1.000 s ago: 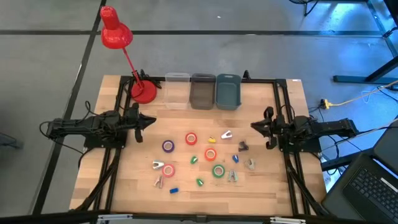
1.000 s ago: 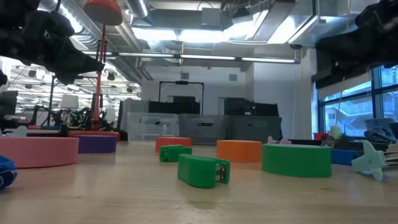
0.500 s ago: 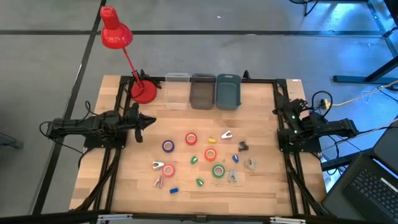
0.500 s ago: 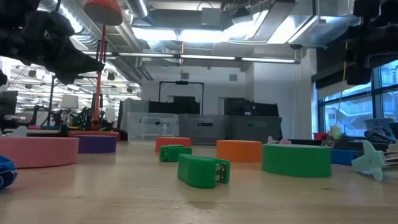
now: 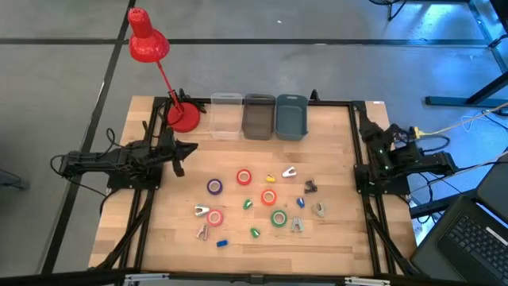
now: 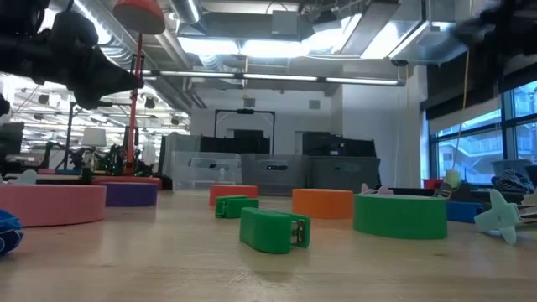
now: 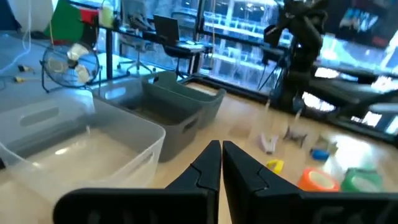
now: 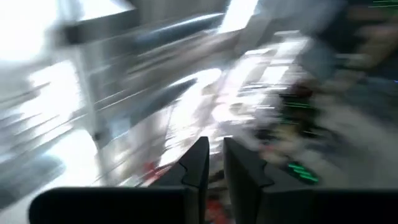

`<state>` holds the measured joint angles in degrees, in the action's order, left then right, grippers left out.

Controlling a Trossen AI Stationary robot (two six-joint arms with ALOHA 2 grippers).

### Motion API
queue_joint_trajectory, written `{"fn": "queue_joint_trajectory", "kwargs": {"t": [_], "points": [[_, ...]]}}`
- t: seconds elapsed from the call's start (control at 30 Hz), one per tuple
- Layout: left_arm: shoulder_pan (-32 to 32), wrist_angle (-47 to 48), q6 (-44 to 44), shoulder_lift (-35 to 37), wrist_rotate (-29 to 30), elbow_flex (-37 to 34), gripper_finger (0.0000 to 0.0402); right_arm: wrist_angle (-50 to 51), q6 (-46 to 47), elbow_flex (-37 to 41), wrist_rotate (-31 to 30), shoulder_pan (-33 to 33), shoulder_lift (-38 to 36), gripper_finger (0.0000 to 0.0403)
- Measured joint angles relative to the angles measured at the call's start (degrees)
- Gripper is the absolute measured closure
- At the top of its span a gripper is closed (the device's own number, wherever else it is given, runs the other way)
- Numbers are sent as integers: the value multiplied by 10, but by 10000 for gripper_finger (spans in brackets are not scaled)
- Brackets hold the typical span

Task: Pick and place Stapler, Stapler remover, tape
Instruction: Put the black staple remover into the blue bin

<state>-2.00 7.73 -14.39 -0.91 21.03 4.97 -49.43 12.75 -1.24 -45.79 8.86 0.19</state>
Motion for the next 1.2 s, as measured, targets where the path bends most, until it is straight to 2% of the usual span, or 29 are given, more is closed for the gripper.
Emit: {"fn": "queue_joint_trajectory", "kwargs": {"t": [0.1,0.17,0.3,0.5,0.63,0.73,0.8,1.03,1.2], "points": [[0,-29,-5,0,16,0,391,16,-18,-30,103,0,11,352],[0,-53,-16,0,19,0,390,69,-28,-69,152,0,26,352],[0,-104,-19,0,38,0,389,300,1,-187,173,0,100,352],[0,-163,-17,0,40,0,390,710,93,-402,195,0,335,352],[0,-172,-10,0,40,0,391,860,66,-514,219,0,491,352],[0,-173,-9,0,40,0,389,915,32,-564,200,0,582,352],[0,-174,-10,0,40,0,389,918,23,-579,199,-3,628,352],[0,-183,3,0,43,0,396,966,-8,-584,346,-18,732,352],[0,-182,3,0,52,0,400,1072,88,-584,411,-24,744,352]]}}
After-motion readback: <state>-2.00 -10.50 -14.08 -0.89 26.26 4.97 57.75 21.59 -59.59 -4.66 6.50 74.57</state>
